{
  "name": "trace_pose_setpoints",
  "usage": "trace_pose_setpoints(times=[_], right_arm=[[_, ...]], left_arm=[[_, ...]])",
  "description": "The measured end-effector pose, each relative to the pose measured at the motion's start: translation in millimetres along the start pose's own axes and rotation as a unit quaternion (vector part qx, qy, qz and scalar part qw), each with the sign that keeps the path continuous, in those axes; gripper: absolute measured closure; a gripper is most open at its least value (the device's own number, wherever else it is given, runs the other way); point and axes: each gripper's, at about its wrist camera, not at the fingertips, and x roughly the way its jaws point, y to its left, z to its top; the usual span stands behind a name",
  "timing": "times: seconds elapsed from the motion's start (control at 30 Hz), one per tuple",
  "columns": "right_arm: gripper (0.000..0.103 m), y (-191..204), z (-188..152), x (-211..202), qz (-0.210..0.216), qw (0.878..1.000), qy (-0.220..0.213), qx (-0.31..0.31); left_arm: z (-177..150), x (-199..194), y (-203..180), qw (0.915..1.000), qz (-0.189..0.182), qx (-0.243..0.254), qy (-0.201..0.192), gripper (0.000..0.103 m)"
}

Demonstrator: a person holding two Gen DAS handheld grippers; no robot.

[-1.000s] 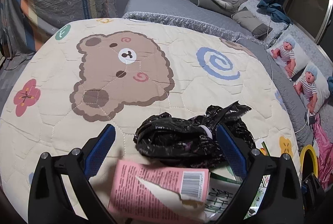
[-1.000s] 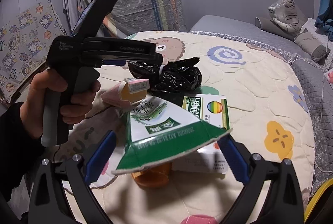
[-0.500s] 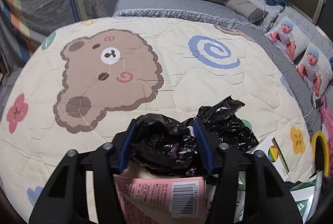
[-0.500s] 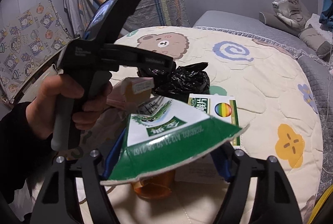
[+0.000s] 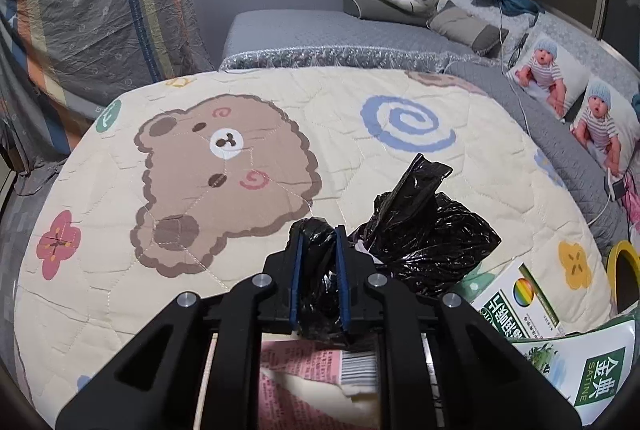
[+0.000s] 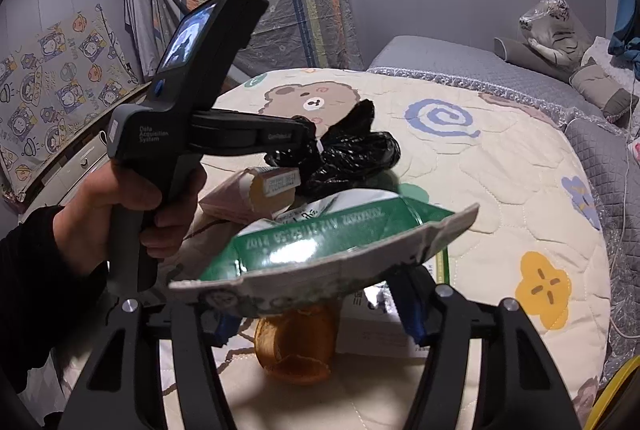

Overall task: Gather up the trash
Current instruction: 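Grasp the black bag with the left tool while the right tool grasps the green wrapper, then carry the black bag and green wrapper in both tools over the yellow bin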

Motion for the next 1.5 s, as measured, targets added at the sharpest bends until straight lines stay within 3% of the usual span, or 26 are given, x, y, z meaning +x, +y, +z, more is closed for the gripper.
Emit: trace_pose_setpoints(times=[0.53, 0.87, 1.5], right_arm=[[0.046, 3, 0, -36, -0.005, 0.999, -0.04, -0.003], [0.046, -14, -2, -72, -0.026, 0.997, -0.067, 0.012], [0.046, -66, -28, -143, -0.097, 0.988, -0.104, 0.064]], left_arm=[[7, -50, 15, 0.9987, 0.015, -0.024, -0.042, 0.09], [14, -82, 7, 0.9974, 0.002, -0.028, -0.066, 0.09], [18, -119, -73, 0.9947, -0.052, 0.022, -0.086, 0.09]])
